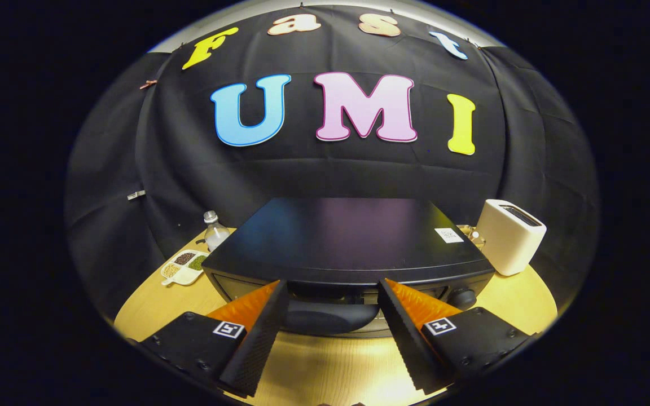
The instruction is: Open the toaster oven, put the food inside, and close the toaster oven door.
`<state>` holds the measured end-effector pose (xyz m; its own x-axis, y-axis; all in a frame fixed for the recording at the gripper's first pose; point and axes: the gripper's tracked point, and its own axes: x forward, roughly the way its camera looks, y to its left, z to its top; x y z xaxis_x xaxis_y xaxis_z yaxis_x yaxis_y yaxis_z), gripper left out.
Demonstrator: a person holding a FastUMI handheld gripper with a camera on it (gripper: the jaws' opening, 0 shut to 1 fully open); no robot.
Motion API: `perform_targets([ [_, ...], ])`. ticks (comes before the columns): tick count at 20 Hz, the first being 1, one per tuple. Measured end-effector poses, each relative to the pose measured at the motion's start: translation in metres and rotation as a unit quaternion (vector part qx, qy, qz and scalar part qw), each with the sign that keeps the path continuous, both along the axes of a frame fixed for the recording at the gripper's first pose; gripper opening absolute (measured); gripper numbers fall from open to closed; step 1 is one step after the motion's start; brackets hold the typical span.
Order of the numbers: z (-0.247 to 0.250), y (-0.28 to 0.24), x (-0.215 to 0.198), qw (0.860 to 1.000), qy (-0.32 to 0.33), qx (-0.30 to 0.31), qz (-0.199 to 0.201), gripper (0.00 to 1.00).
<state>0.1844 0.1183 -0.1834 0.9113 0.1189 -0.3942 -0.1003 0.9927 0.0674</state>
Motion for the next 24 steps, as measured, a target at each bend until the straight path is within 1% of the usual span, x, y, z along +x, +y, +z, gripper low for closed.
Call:
perform_targets([
  [7, -0.001, 0.000, -0.008, 1.000, 0.011, -0.004, 0.009, 0.99],
  [14, -0.012, 0.000, -0.045, 0.999, 0.031, 0.008, 0.023, 0.99],
  [18, -0.022, 0.000, -0.066, 0.998, 0.036, -0.018, 0.043, 0.99],
  [24, -0.035, -0.002, -0.085, 0.996, 0.034, -0.049, 0.064, 1.00],
])
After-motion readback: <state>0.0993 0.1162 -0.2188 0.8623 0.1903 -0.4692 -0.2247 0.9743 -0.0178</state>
